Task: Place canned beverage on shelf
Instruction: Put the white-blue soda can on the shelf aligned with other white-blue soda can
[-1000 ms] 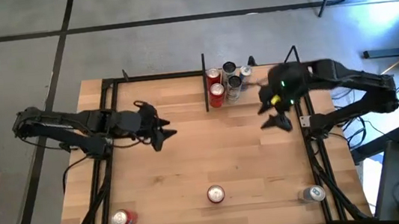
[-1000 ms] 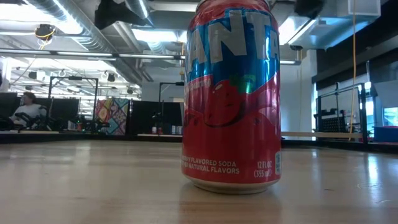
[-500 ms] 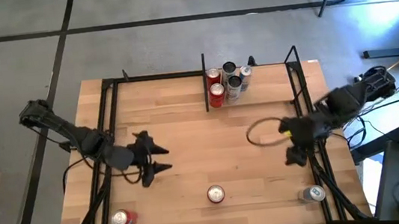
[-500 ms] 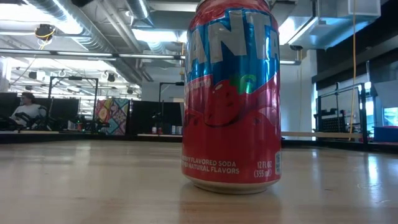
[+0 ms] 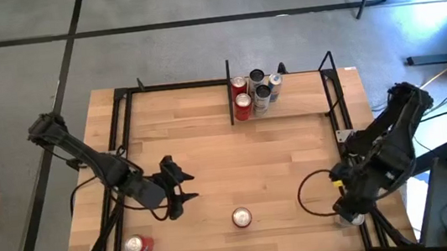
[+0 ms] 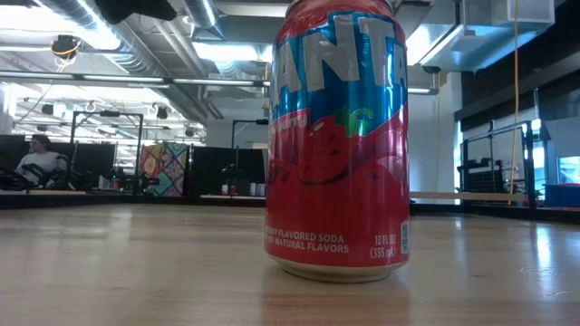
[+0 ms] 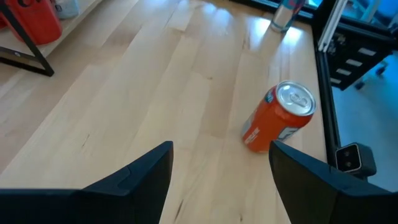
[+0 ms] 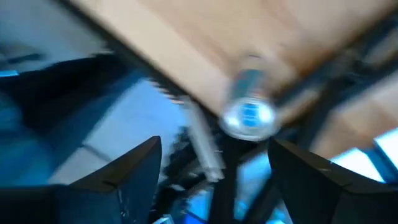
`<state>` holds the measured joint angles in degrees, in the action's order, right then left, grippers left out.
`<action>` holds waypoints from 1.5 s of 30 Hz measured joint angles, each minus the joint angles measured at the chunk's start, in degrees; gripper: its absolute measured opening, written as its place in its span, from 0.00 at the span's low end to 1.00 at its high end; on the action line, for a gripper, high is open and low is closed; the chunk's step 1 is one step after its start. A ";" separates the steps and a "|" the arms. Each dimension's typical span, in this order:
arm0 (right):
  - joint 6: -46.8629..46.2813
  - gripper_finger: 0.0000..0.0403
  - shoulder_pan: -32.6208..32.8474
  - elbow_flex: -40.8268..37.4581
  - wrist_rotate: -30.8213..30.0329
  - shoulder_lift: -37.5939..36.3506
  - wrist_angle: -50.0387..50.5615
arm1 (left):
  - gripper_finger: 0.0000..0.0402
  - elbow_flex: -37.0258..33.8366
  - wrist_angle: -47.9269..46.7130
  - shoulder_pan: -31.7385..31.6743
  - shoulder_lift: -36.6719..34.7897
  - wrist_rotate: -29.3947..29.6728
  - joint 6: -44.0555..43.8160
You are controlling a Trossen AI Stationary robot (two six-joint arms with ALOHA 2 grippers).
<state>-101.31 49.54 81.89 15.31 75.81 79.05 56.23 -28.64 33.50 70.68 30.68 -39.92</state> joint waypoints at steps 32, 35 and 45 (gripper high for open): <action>0.43 0.76 3.37 -0.85 3.20 7.73 0.50 | 0.63 -0.03 1.40 0.09 0.00 -1.82 1.60; 0.49 0.85 3.37 -2.91 6.59 7.73 1.38 | 0.63 -0.03 1.40 0.36 0.00 -1.86 1.60; 1.09 0.99 3.37 -9.15 6.22 7.71 -2.59 | 0.63 -0.03 1.40 1.86 0.00 -1.86 1.57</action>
<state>-100.22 52.90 72.74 21.53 83.53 76.46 56.21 -27.24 35.35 70.67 28.82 -38.35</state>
